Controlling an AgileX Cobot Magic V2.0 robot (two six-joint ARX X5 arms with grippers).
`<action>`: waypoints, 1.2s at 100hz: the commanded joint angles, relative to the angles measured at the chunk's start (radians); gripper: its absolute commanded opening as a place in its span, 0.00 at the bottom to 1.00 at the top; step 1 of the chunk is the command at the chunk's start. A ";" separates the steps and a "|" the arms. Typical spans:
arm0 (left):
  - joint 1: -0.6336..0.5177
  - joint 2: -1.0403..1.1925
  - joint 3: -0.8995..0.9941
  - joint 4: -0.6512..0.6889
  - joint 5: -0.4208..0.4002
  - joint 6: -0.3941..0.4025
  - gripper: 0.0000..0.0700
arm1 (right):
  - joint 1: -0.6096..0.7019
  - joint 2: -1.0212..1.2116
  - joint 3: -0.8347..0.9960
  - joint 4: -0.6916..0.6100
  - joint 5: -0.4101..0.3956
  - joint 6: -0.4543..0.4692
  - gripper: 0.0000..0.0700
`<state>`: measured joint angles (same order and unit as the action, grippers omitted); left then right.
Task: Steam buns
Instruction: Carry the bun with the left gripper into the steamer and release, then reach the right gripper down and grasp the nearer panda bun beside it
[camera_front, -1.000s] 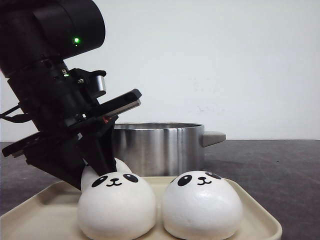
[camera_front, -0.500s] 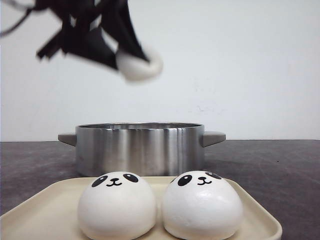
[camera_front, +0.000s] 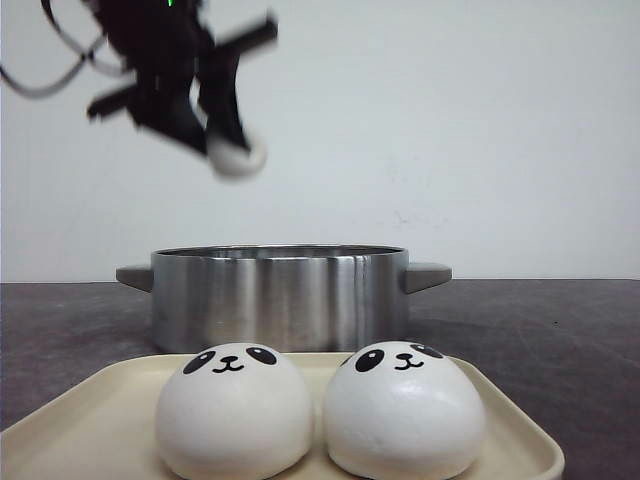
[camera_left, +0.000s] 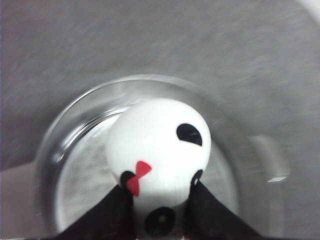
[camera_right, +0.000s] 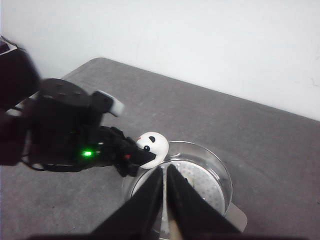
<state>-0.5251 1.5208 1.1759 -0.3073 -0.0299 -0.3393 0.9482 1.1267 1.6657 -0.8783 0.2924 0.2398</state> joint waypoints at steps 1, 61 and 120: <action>0.001 0.051 0.017 0.011 -0.003 0.014 0.01 | 0.012 0.010 0.018 0.010 0.005 -0.005 0.00; 0.016 0.172 0.030 0.014 -0.004 0.025 0.91 | 0.012 0.024 0.016 -0.066 0.029 -0.005 0.00; -0.047 -0.213 0.078 -0.110 -0.005 0.013 0.91 | 0.013 0.030 -0.467 -0.035 -0.090 0.171 0.00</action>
<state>-0.5571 1.3319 1.2369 -0.4061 -0.0299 -0.3283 0.9482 1.1416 1.2556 -0.9554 0.2375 0.3420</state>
